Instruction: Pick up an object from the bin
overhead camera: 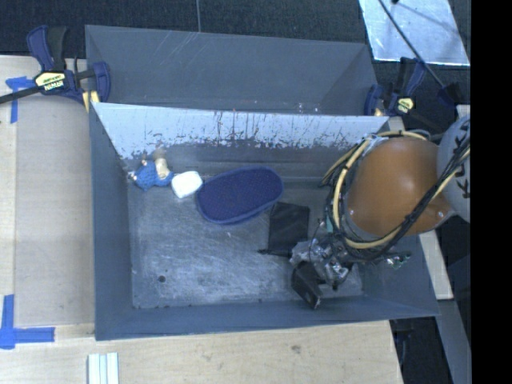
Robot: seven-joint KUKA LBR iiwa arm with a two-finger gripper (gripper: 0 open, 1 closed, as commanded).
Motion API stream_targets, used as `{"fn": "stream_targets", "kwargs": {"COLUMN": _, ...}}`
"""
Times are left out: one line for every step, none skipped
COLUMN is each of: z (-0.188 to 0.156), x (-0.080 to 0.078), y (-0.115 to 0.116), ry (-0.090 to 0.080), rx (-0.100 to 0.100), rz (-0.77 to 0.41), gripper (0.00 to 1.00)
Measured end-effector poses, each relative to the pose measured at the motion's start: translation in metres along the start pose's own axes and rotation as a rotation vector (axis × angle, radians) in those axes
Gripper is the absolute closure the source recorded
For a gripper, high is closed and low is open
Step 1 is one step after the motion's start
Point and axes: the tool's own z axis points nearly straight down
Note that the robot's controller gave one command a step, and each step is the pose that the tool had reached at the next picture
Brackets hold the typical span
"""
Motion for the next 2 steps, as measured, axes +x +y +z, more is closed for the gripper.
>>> {"fn": "stream_targets", "kwargs": {"z": -0.1082, "x": -0.0138, "y": -0.0149, "ry": -0.003, "rx": 0.006, "rz": -0.718, "gripper": 1.0}}
{"fn": "stream_targets", "kwargs": {"z": -0.1065, "x": -0.013, "y": -0.0141, "ry": 0.0, "rx": 0.0, "rz": -0.715, "gripper": 0.0}}
